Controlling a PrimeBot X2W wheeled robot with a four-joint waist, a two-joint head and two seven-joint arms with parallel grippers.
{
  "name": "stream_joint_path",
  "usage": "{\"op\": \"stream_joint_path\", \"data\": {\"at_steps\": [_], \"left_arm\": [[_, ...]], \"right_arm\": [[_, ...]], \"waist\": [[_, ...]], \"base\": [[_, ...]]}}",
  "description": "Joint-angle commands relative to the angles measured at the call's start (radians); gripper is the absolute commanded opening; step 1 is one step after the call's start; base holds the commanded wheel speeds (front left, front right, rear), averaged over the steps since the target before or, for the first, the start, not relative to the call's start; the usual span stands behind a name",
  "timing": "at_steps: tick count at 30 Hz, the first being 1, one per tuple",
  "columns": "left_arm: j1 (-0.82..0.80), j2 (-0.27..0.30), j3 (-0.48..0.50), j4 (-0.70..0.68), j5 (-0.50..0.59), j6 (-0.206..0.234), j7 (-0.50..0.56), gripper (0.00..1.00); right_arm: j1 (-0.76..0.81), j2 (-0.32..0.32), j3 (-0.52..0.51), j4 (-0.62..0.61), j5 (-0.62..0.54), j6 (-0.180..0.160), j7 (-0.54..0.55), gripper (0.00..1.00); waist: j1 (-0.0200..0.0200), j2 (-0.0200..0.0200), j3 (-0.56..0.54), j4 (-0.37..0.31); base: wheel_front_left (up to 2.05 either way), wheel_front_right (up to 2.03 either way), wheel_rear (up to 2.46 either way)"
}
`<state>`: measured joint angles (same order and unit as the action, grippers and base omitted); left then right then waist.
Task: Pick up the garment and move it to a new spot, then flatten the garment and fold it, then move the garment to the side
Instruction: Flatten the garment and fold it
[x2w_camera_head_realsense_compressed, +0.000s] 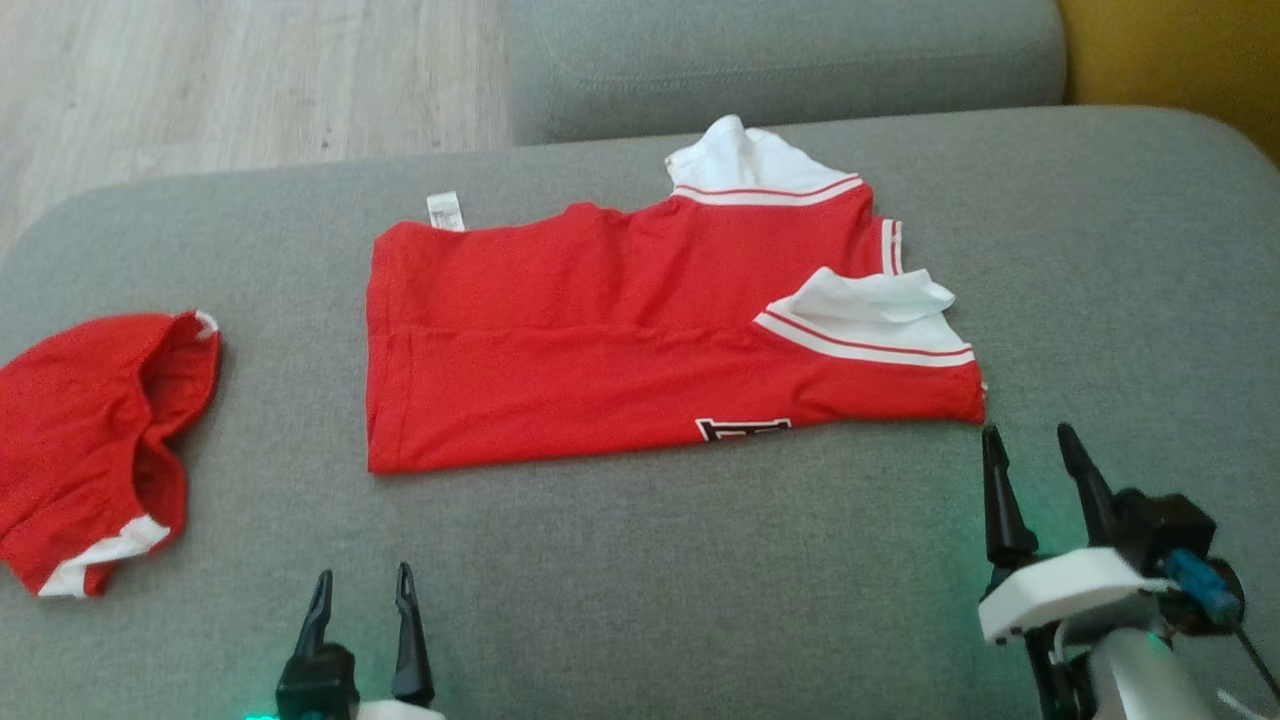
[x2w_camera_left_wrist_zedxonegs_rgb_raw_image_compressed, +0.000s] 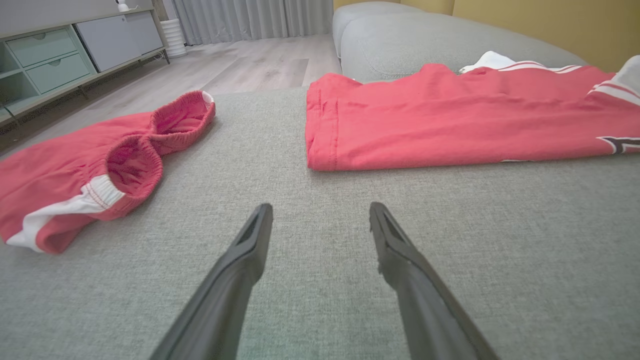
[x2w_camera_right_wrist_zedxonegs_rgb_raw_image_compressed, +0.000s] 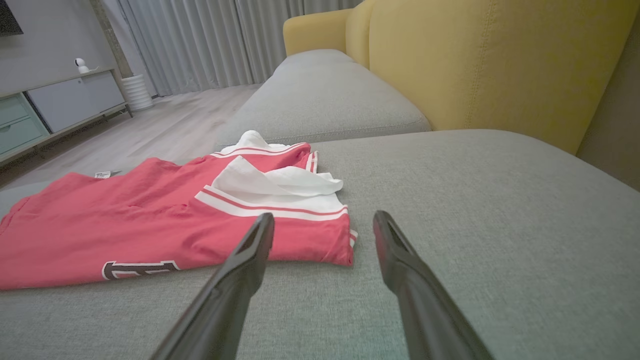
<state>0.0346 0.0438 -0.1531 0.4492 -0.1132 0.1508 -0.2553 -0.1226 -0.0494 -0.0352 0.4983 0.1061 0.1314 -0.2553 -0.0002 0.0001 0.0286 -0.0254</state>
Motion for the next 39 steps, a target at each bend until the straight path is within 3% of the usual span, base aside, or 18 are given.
{"op": "stream_joint_path", "data": {"at_steps": [1, 11, 24, 32, 36, 37, 39], "left_arm": [[-0.014, 0.007, 0.040, -0.032, 0.001, 0.005, -0.006, 1.00], [-0.027, 0.007, 0.015, -0.027, -0.042, -0.004, -0.006, 1.00], [-0.315, 0.017, 0.094, 0.162, -0.057, -0.116, -0.006, 1.00], [-0.415, 0.019, 0.159, 0.343, -0.066, -0.083, -0.006, 1.00], [-0.439, 0.014, 0.161, 0.384, -0.074, -0.099, -0.006, 1.00], [-0.442, 0.012, 0.158, 0.394, -0.076, -0.106, -0.006, 0.80], [-0.448, 0.010, 0.150, 0.412, -0.083, -0.124, -0.006, 0.00]], "right_arm": [[-0.017, -0.002, 0.024, -0.027, 0.007, -0.001, -0.006, 1.00], [-0.015, -0.001, 0.048, -0.024, 0.035, -0.001, -0.006, 1.00], [-0.101, -0.001, 0.084, -0.050, 0.052, -0.001, -0.006, 1.00], [-0.144, -0.001, 0.076, -0.060, 0.058, -0.001, -0.006, 1.00], [-0.173, -0.001, 0.054, -0.040, 0.062, -0.001, -0.006, 1.00], [-0.181, -0.001, 0.047, -0.026, 0.068, -0.001, -0.006, 1.00], [-0.200, -0.001, 0.045, 0.019, 0.072, -0.001, -0.006, 1.00]], "waist": [[0.0002, -0.0001, -0.008, -0.001], [0.0002, -0.0001, 0.006, -0.004], [0.0002, -0.0001, 0.144, -0.051], [0.0002, -0.0001, 0.205, -0.079], [0.0002, -0.0001, 0.229, -0.081], [0.0002, -0.0001, 0.232, -0.080], [0.0002, -0.0001, 0.238, -0.077]], "base": [[0.00, 0.00, 0.00], [0.00, 0.00, 0.00], [0.00, 0.00, 0.00], [0.00, 0.00, 0.00], [0.00, 0.00, 0.00], [0.00, 0.00, 0.00], [0.00, 0.00, 0.00]]}}
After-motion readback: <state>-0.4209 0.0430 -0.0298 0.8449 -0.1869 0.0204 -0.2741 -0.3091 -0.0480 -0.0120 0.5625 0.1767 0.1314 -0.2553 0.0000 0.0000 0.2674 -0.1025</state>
